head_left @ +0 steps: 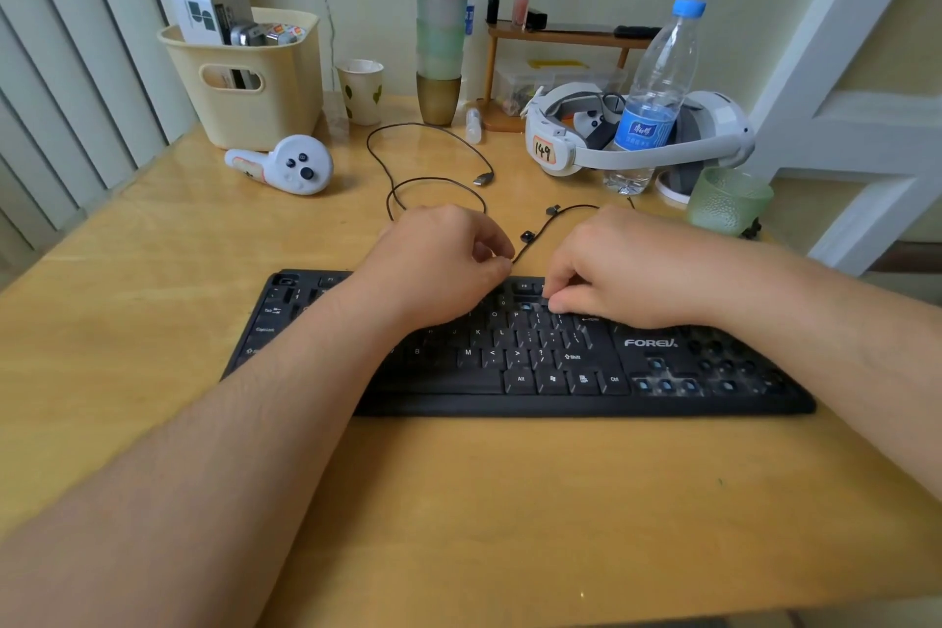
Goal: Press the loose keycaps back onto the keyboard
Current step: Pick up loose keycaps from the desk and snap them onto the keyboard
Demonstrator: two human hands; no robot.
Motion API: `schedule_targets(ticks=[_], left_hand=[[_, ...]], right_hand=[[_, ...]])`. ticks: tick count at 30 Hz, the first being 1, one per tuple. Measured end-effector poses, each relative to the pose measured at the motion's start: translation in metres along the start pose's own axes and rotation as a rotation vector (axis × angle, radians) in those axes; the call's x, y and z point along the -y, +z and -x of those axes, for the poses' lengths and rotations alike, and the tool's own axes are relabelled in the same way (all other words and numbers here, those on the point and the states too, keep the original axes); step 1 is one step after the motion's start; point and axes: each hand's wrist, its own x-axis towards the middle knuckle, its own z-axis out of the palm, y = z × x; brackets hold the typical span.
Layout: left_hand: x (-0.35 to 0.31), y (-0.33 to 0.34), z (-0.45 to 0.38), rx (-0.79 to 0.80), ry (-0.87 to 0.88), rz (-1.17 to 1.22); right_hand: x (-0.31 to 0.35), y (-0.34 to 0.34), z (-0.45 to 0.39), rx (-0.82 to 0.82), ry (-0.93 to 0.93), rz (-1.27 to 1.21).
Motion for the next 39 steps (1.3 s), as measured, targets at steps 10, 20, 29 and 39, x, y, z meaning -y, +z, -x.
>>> schedule_targets(ticks=[10, 20, 29, 39], left_hand=[[-0.005, 0.000, 0.002, 0.007, 0.017, -0.012], [-0.004, 0.001, 0.001, 0.012, 0.014, -0.018], [-0.006, 0.009, 0.000, 0.034, 0.027, -0.041], [-0.006, 0.009, 0.000, 0.035, 0.031, -0.034]], right_hand=[[0.004, -0.001, -0.010, -0.005, 0.188, -0.311], [-0.003, -0.005, -0.028, 0.152, 0.374, -0.438], [0.000, -0.016, -0.053, 0.361, 0.375, -0.301], [-0.030, -0.018, -0.048, 0.289, 0.325, -0.524]])
